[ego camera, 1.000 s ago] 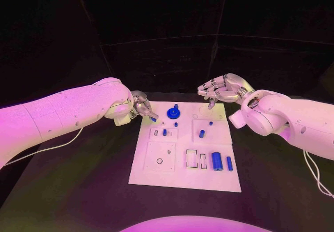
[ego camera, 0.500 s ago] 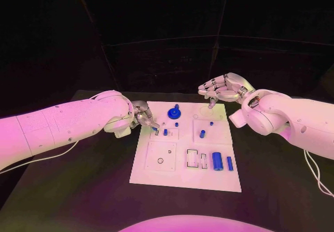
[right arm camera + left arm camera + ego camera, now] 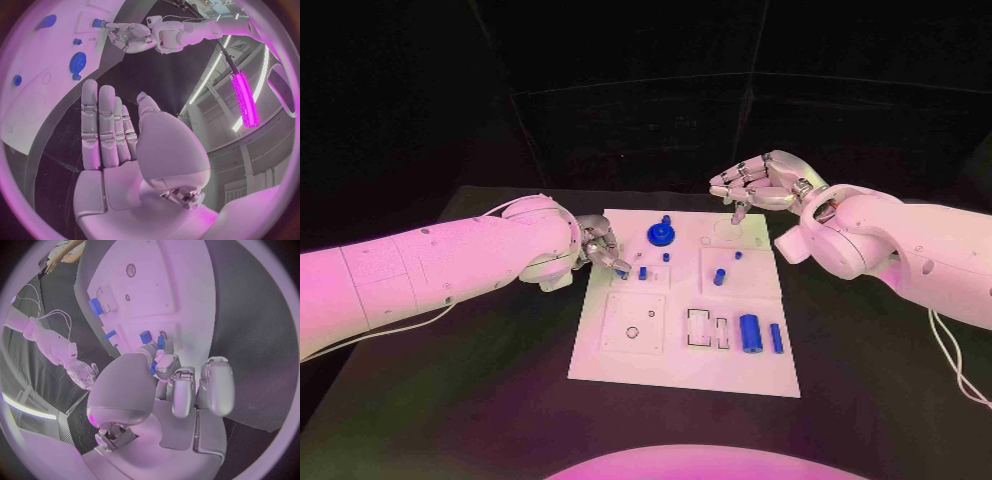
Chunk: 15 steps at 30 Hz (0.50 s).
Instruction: Assemble the parts on the task board
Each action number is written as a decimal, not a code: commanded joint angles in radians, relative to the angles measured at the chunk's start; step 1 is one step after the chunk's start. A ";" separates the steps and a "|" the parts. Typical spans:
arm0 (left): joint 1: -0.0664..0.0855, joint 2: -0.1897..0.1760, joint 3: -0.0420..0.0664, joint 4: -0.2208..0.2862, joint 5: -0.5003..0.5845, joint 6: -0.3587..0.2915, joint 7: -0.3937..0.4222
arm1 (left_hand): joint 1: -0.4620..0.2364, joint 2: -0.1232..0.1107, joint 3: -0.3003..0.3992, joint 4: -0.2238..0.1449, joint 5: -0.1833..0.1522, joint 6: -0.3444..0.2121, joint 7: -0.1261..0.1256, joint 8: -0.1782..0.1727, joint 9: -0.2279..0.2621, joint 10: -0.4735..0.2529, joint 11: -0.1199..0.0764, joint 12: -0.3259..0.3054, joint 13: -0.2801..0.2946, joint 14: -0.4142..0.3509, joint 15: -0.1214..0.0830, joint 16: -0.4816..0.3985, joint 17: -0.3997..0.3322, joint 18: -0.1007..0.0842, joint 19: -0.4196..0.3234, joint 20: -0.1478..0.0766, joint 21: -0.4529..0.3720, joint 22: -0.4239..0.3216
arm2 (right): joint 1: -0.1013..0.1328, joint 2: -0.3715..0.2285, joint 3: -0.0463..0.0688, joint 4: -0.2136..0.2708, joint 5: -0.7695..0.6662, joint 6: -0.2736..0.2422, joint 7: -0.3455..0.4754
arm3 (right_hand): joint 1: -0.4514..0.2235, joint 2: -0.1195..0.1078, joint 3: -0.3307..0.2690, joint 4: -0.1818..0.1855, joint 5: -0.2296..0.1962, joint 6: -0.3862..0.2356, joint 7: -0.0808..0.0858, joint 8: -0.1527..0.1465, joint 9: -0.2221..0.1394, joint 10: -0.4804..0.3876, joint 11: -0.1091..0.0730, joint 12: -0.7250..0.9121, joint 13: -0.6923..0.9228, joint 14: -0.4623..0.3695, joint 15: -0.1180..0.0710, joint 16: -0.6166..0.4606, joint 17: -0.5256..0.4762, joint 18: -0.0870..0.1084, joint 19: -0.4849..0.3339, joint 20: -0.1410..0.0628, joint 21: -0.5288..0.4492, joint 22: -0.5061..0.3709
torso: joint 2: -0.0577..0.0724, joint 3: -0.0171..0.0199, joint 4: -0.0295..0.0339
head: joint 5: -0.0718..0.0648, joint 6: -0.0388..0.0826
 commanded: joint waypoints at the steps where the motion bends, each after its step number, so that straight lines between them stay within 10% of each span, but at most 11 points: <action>1: 0.001 0.006 0.000 -0.003 -0.028 -0.001 -0.008 | 0.007 0.007 0.089 -0.084 0.005 0.002 -0.006 0.003 0.040 0.006 0.002 0.003 0.000 0.106 -0.005 0.003 0.263 0.007 0.016 -0.004 0.002 0.042 | 0.002 0.001 0.000 0.001 -0.001 0.000 0.011 | 0.008 -0.001 -0.005 0.002 0.007 -0.010 0.000 0.007 0.001 -0.008 0.001 0.004 -0.001 0.005 0.005 -0.006 0.001 0.013 0.005 -0.001 -0.004 -0.001 | 0.001 0.0014 -0.0024 | -0.002 -0.001; 15: 0.001 0.023 0.000 -0.012 -0.029 0.014 -0.010 | 0.006 0.006 0.091 -0.084 0.005 0.002 -0.006 0.004 0.040 0.006 0.002 0.002 -0.001 0.106 -0.005 0.003 0.263 0.008 0.016 -0.004 0.001 0.042 | 0.002 0.004 0.000 0.001 -0.002 -0.004 0.013 | 0.010 0.001 -0.006 0.003 0.008 -0.010 0.000 0.008 0.001 -0.009 0.001 0.005 -0.003 0.005 0.005 -0.006 0.002 0.012 0.006 -0.001 -0.005 -0.001 | 0.000 0.0007 0.0007 | -0.010 -0.007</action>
